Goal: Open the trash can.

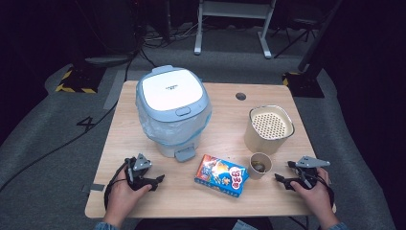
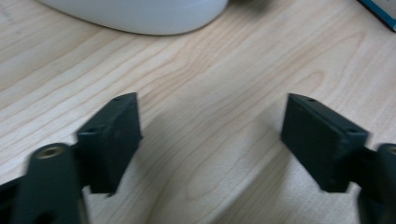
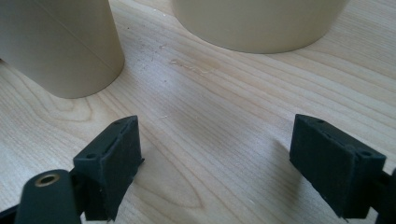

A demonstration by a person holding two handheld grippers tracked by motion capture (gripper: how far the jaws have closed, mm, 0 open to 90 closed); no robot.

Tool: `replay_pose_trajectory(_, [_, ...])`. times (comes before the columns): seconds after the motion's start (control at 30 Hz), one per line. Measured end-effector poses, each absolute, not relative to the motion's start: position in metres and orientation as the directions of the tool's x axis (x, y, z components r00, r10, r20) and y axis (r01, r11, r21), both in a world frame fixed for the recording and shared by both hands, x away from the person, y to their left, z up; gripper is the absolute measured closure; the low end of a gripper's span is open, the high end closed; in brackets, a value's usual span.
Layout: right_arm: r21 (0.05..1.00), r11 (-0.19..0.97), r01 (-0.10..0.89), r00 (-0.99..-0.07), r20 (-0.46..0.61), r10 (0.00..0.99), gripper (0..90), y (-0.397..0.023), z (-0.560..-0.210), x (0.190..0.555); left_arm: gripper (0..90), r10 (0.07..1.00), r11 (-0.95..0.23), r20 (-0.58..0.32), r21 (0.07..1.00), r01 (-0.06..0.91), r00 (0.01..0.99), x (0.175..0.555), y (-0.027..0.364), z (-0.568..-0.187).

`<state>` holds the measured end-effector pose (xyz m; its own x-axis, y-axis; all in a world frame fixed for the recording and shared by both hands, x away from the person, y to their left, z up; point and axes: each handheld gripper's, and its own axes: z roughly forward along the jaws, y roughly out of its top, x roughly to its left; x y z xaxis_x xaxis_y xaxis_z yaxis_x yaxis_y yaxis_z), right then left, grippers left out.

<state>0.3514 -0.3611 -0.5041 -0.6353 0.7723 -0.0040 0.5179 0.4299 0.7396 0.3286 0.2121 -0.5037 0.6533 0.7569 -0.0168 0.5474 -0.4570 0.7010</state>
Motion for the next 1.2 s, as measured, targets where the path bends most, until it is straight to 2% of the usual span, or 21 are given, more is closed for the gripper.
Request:
replay_pose_trajectory(0.1, [0.74,0.43,0.518,-0.635,-0.004,0.772,16.8,-0.361,-0.504,0.351,36.0,0.761,-0.448,-0.01,0.715,0.536,0.649,0.326,0.216,-0.503])
replay_pose_trajectory(0.33, [0.739,0.431,0.519,-0.636,-0.004,0.772,16.7,-0.36,-0.504,0.353,48.9,0.742,-0.483,-0.005,0.69,0.539,0.671,0.319,0.213,-0.494])
replay_pose_trajectory(0.47, [0.739,0.431,0.518,-0.638,-0.002,0.77,16.8,-0.36,-0.504,0.353,55.2,0.731,-0.471,-0.019,0.71,0.524,0.682,0.316,0.213,-0.486])
replay_pose_trajectory(0.6, [0.74,0.425,0.52,-0.63,-0.003,0.777,18.4,-0.36,-0.504,0.352,57.8,0.712,-0.43,-0.07,0.744,0.512,0.699,0.314,0.215,-0.47])
replay_pose_trajectory(0.97, [0.742,0.424,0.52,-0.629,-0.004,0.778,18.7,-0.36,-0.504,0.351,57.4,0.66,-0.453,-0.097,0.74,0.497,0.745,0.309,0.211,-0.448])
replay_pose_trajectory(1.1, [0.742,0.424,0.519,-0.629,-0.004,0.777,18.8,-0.36,-0.504,0.351,57.5,0.647,-0.465,-0.074,0.75,0.471,0.759,0.307,0.21,-0.434])
replay_pose_trajectory(1.2, [0.741,0.424,0.52,-0.629,-0.004,0.778,18.7,-0.36,-0.504,0.351,61.5,0.636,-0.451,-0.086,0.765,0.46,0.767,0.305,0.208,-0.423])
